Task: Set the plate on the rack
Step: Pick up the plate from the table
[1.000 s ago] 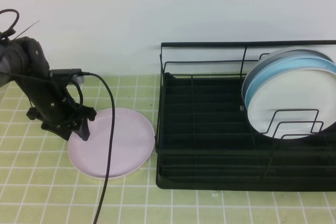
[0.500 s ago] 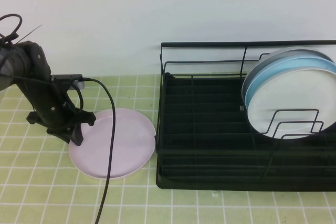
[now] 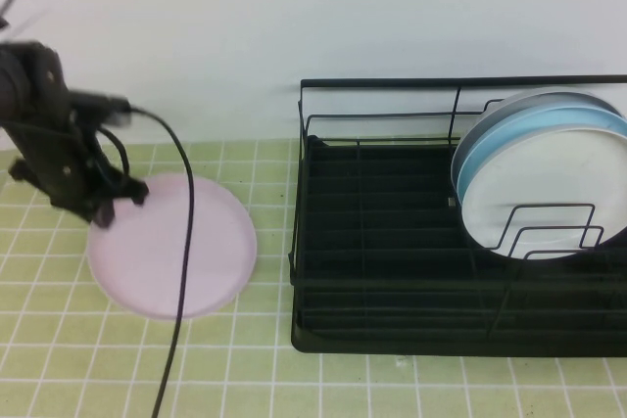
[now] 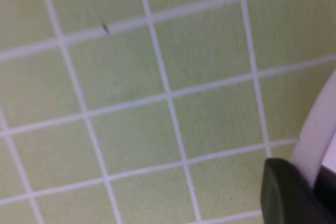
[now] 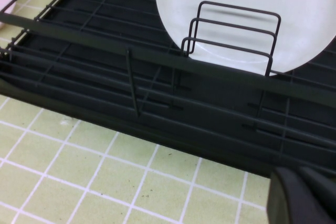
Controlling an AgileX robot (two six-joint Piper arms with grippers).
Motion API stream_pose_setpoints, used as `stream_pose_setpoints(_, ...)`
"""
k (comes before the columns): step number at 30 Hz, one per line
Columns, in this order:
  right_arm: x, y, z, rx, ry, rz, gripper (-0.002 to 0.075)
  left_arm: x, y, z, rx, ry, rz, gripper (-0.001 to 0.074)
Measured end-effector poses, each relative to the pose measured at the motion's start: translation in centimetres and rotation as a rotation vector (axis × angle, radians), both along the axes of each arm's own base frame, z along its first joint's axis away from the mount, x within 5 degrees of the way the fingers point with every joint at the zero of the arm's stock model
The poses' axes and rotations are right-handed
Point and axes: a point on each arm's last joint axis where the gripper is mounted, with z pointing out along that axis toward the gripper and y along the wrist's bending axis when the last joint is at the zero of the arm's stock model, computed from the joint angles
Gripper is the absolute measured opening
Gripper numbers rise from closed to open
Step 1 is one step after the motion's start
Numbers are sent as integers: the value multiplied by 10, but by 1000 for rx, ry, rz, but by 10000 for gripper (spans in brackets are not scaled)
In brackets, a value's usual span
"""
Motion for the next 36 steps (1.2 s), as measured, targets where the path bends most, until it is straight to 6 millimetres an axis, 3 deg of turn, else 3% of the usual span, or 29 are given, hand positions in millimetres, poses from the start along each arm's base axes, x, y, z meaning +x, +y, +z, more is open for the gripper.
stream_pose_setpoints(9,0,0,0,2,1,-1,-3,-23,1,84,-43,-268,8,0)
stream_pose_setpoints(13,0,1,0,14,2,0,-3,-29,1,93,-44,-269,7,1)
stream_pose_setpoints(19,0,1,0,19,2,0,-3,-19,0,63,-40,-162,8,25)
stream_pose_setpoints(21,0,1,0,19,2,0,-3,-14,-2,47,-57,-116,13,113)
stream_pose_setpoints(24,0,1,0,19,2,0,-3,-7,-4,27,-77,-62,35,333)
stream_pose_setpoints(27,0,1,0,19,2,0,-3,0,-2,6,-59,-21,66,469)
stream_pose_setpoints(29,0,1,0,19,2,0,-3,3,-1,-8,-47,20,80,467)
stream_pose_setpoints(36,0,1,0,21,2,-1,-3,6,0,-37,-26,113,93,329)
